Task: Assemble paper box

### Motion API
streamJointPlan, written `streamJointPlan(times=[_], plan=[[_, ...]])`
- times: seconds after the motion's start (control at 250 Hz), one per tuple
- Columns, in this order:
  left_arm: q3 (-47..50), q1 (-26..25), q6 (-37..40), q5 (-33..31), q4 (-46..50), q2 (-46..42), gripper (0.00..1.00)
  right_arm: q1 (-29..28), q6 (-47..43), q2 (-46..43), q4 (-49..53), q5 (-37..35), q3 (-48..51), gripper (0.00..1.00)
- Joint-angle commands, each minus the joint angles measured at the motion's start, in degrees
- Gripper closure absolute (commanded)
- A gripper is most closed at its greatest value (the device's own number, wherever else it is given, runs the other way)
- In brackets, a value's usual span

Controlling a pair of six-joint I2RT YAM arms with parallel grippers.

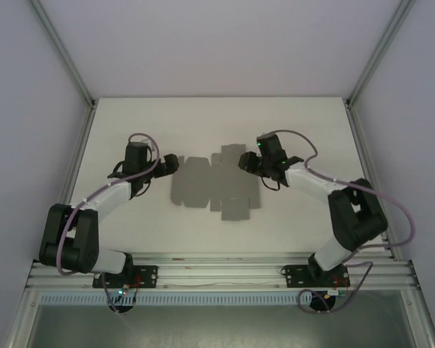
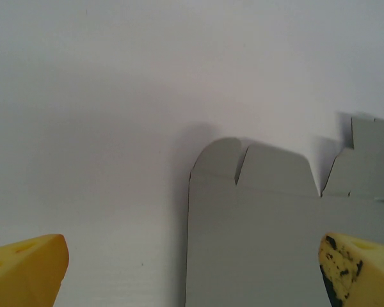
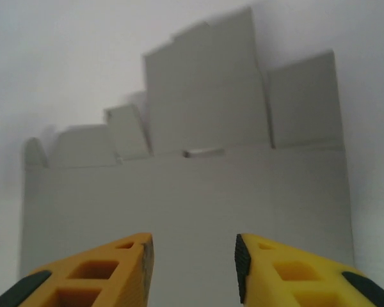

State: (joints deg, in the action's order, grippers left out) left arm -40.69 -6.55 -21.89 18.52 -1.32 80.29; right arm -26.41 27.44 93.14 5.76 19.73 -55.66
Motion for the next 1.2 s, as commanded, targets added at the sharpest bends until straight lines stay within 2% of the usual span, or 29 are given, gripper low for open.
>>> streamJointPlan(times=[0.0,0.256,0.352,0.468,0.572,0.716,0.799,0.907,1.019,1.087,1.199], plan=[[0.4,-0.1,-1.1,3.7,1.6,0.8,0.0,0.8,2.2,4.6,6.2,-1.8,-2.2,0.62],[-0.4,-0.1,-1.0,9.4,-0.9,7.5,0.0,1.3,2.6,13.5,8.0,-3.7,-2.5,0.68],[-0.4,-0.1,-1.3,15.4,-4.1,9.9,0.0,1.3,2.5,13.9,6.9,-3.3,-1.3,0.67],[0.7,-0.1,-4.5,23.7,-11.4,11.8,0.01,1.4,2.7,14.0,5.9,-4.2,0.0,0.67],[2.0,-0.2,-8.4,28.5,-18.6,13.1,0.04,1.3,2.9,14.1,5.2,-4.2,0.6,0.67],[0.4,-1.5,-9.4,31.0,-19.5,15.3,0.24,1.4,3.6,14.1,2.8,-3.5,1.4,0.67],[-1.1,-3.3,-8.7,30.5,-17.6,16.1,0.3,1.3,3.8,13.8,1.6,-3.2,1.5,0.67],[-2.5,-5.2,-7.7,28.3,-15.4,16.5,0.56,1.4,4.1,12.8,-0.1,-2.6,1.6,0.66],[-2.6,-5.5,-8.1,26.6,-16.0,15.3,0.88,2.0,3.5,10.3,-1.0,-1.6,1.6,0.64],[-2.9,-5.5,-8.4,25.4,-16.3,13.9,1.0,3.0,2.7,7.7,-0.4,-1.1,1.4,0.58],[-3.4,-5.5,-9.2,24.4,-17.1,10.3,1.0,5.6,0.5,1.5,1.0,0.2,2.1,0.41]])
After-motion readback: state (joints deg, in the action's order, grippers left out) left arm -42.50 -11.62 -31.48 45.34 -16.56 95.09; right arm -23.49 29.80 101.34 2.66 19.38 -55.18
